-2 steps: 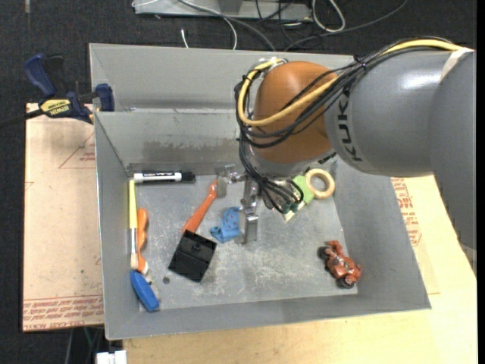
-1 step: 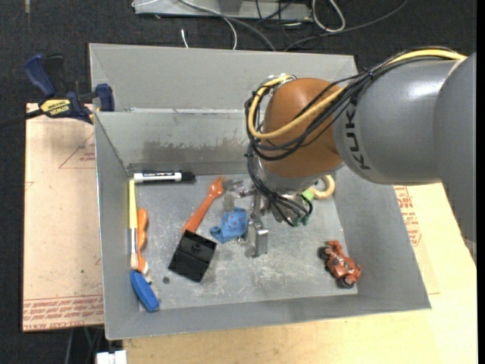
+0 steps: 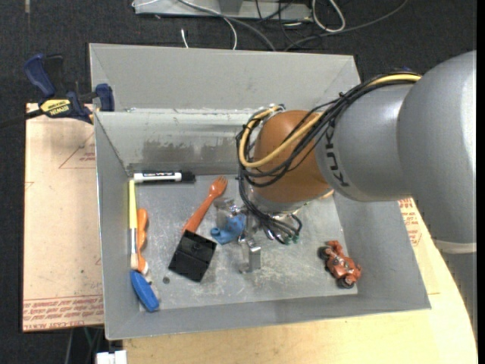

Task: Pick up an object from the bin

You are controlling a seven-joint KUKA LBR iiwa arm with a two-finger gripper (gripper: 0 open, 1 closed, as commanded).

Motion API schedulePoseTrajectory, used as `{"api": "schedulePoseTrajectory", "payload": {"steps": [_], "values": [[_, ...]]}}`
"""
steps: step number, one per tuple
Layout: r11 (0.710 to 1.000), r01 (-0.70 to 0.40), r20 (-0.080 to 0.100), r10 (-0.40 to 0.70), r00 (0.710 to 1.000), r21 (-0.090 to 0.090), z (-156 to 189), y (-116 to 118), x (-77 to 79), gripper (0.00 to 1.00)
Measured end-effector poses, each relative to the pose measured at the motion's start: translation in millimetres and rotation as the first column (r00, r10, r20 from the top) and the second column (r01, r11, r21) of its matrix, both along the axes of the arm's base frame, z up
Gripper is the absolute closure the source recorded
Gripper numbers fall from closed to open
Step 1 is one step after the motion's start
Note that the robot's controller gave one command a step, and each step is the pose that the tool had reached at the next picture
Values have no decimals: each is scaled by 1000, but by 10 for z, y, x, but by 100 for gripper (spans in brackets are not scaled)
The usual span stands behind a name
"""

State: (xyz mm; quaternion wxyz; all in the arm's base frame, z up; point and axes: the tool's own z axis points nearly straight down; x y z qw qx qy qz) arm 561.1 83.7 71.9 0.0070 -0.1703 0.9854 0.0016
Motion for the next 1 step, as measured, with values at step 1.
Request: {"api": "schedulePoseTrajectory", "payload": {"steps": [1], "values": [[999,41,6,-41,999,3,-152,11,48,100]]}}
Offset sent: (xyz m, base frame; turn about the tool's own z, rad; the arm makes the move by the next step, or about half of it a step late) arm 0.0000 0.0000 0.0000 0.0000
